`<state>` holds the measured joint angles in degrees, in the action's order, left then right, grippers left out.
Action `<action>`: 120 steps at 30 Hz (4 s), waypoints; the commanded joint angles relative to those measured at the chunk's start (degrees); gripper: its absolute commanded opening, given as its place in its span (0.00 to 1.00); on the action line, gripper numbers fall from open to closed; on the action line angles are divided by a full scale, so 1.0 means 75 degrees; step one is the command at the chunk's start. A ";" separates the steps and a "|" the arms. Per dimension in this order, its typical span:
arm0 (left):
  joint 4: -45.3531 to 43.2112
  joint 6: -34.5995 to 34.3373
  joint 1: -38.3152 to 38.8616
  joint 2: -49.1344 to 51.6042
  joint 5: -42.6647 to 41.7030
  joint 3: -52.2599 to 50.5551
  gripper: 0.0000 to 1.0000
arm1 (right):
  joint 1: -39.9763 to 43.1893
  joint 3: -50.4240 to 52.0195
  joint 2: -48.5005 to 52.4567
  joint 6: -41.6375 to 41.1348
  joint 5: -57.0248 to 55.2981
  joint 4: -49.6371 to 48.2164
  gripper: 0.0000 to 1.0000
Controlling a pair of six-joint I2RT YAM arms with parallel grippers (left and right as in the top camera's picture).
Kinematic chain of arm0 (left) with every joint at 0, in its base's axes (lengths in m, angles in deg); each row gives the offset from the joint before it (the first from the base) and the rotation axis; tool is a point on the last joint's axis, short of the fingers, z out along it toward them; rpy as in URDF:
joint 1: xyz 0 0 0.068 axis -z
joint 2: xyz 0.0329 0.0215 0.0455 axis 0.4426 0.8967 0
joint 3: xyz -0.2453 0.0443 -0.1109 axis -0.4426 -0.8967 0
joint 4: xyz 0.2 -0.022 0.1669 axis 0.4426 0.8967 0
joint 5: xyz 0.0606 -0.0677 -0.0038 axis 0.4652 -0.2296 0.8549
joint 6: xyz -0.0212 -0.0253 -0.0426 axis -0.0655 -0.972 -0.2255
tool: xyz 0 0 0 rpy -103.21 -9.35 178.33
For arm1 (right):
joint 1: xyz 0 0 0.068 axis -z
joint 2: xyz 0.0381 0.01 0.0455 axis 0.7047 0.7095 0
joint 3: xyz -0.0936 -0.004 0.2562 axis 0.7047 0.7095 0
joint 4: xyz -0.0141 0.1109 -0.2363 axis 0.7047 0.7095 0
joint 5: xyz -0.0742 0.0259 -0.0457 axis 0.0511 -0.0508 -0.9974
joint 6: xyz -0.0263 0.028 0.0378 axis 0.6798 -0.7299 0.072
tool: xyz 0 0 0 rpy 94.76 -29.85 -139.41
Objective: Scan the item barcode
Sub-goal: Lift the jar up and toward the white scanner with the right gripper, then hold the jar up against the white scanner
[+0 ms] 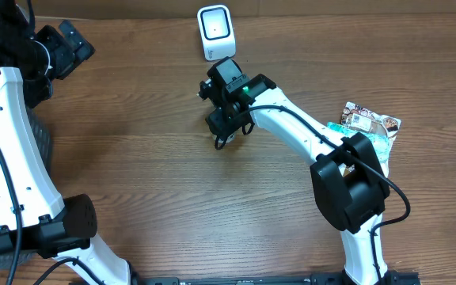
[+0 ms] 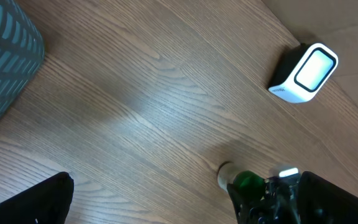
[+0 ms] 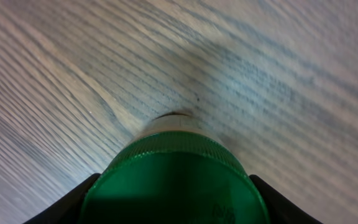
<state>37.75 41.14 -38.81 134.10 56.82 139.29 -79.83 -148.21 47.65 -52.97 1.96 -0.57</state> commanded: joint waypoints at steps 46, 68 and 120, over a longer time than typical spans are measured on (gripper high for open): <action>0.0015 0.0093 0.0023 0.0020 0.0076 0.0064 0.99 | 0.3197 -0.1728 0.0096 -0.7219 0.7548 0.0574 0.27; 0.0015 0.0093 0.0023 0.0020 0.0076 0.0064 1.00 | 0.1784 -0.1705 0.0096 -0.1784 -0.0495 -0.2774 0.38; 0.0015 0.0093 0.0023 0.0020 0.0076 0.0064 1.00 | 0.0938 -0.1547 0.2684 0.4945 -0.2556 -1.0238 0.23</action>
<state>37.75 41.14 -38.74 134.10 56.82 139.29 -73.93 -159.25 66.14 -16.20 -16.75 -74.81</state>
